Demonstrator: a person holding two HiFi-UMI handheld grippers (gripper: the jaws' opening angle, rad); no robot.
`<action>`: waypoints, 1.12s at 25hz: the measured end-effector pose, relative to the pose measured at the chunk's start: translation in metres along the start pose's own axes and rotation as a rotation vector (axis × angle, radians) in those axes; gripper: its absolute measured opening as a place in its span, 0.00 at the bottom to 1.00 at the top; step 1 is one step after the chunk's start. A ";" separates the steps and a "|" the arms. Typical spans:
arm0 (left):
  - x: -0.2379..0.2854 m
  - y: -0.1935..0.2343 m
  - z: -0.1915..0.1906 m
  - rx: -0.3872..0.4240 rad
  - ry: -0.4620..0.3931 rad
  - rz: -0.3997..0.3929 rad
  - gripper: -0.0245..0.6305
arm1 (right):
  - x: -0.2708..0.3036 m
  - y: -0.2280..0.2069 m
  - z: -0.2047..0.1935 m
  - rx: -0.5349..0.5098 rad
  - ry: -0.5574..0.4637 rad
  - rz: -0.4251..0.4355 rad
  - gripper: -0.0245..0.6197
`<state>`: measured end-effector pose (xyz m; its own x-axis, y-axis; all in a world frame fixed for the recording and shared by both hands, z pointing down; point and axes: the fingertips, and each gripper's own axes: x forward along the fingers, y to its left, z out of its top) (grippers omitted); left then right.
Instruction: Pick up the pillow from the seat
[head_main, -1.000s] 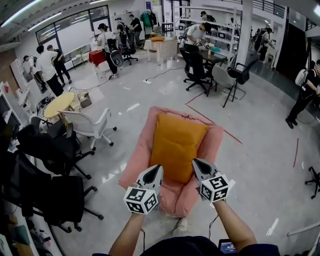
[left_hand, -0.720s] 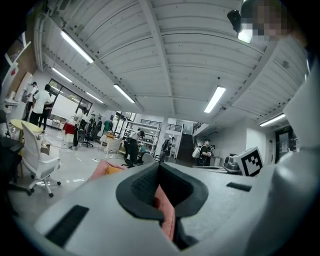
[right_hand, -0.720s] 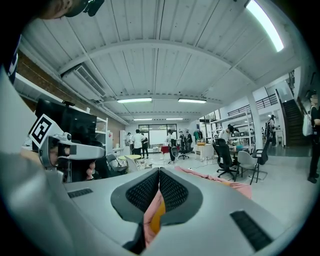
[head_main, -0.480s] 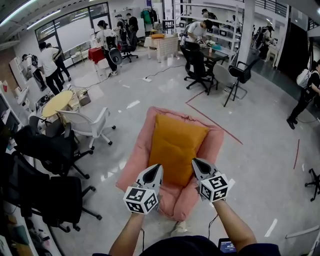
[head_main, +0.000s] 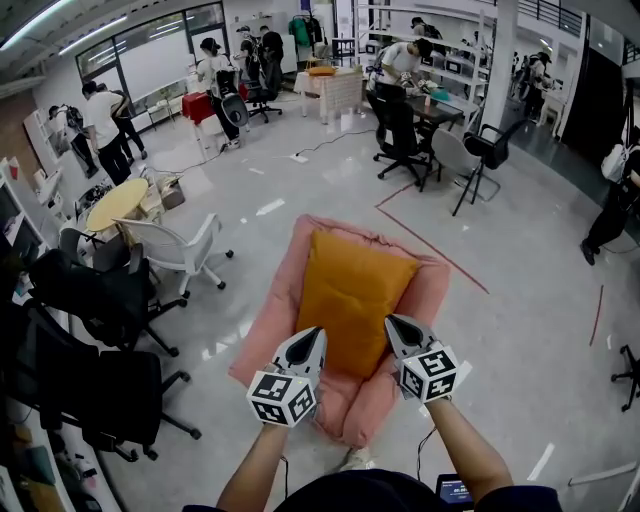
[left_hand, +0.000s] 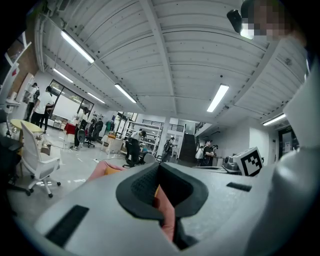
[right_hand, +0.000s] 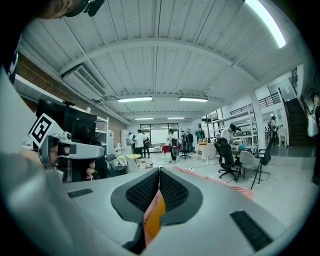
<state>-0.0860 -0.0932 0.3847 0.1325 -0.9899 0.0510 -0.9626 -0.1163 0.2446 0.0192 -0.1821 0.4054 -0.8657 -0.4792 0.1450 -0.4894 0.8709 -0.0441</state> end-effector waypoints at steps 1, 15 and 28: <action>0.003 -0.001 0.000 0.000 0.001 0.002 0.04 | 0.001 -0.003 0.000 0.001 0.000 0.003 0.07; 0.023 -0.007 -0.005 -0.001 -0.005 0.049 0.04 | 0.012 -0.021 -0.010 0.012 0.001 0.060 0.07; 0.026 -0.002 -0.001 0.022 0.012 0.059 0.04 | 0.018 -0.022 -0.009 0.033 0.002 0.068 0.07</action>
<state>-0.0804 -0.1182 0.3865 0.0778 -0.9940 0.0766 -0.9738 -0.0592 0.2197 0.0156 -0.2093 0.4181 -0.8970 -0.4185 0.1422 -0.4325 0.8975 -0.0868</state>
